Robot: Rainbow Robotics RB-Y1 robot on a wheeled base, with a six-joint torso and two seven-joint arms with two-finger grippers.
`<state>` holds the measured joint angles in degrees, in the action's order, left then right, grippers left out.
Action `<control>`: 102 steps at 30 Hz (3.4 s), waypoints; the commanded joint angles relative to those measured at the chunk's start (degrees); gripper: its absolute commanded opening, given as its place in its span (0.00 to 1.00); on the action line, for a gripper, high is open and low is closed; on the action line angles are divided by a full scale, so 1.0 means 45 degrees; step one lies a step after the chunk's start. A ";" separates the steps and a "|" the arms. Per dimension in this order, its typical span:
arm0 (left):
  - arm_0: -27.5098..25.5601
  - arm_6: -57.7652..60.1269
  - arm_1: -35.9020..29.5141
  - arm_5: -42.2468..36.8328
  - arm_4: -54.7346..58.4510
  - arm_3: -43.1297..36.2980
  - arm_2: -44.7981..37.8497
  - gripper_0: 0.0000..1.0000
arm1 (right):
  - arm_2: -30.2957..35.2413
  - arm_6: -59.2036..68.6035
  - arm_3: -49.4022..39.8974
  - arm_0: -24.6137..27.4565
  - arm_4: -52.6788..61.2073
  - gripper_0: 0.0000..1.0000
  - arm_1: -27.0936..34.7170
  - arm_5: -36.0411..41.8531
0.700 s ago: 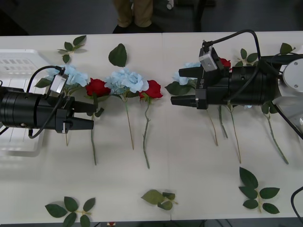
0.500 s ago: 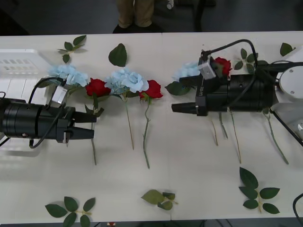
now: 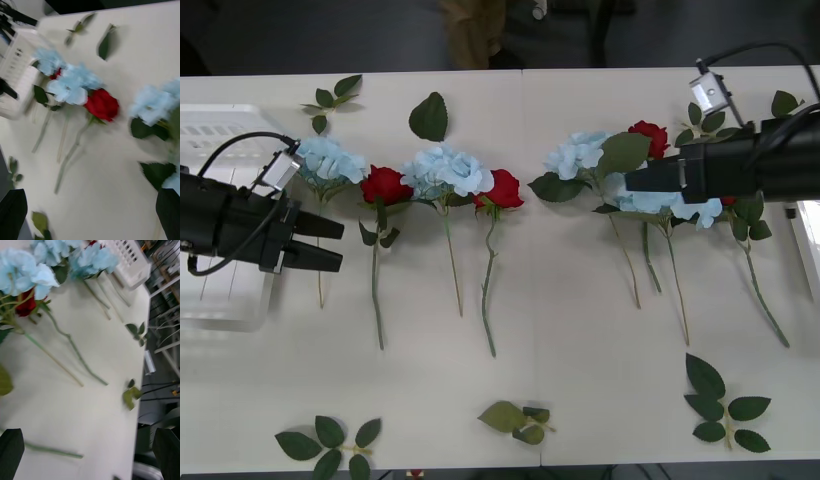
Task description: Place the red flowers into the right box and the blue flowers into the left box. If a person shows an open palm, hand one flower to the person first, then continue sorting.
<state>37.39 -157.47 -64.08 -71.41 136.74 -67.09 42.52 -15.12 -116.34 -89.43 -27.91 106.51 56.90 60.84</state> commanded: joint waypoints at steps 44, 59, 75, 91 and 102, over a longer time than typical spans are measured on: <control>0.3879 1.8471 0.3614 0.2899 -1.3843 0.2779 0.2622 1.00 | 0.0431 0.4759 0.4326 0.0244 -1.2008 0.00 -0.2449 -0.1958; 0.3879 1.8392 0.3848 0.3758 -1.4175 0.3189 0.3384 0.00 | 0.2717 0.4603 0.2548 -0.0967 -0.8766 0.00 0.1848 0.2143; 0.5422 1.8353 0.3301 0.0907 -1.4097 0.2994 0.3364 0.00 | 0.1720 0.2025 0.7158 -0.1279 -1.1989 0.00 0.2200 -0.1802; 0.9016 1.5599 -0.0175 -0.2570 -1.2183 0.2857 0.3364 0.00 | 0.0627 0.2454 0.8623 -0.1396 -1.2672 0.22 0.1575 -0.4283; 0.7864 1.2338 -0.3105 -0.2277 -1.1284 0.4361 0.3364 0.00 | 0.0881 0.2474 0.8017 -0.2021 -1.0270 0.43 0.2121 -0.0611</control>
<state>74.32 -96.09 -73.56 -83.28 85.09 -49.11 57.41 -12.40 -107.06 -50.87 -34.38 57.00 64.31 54.42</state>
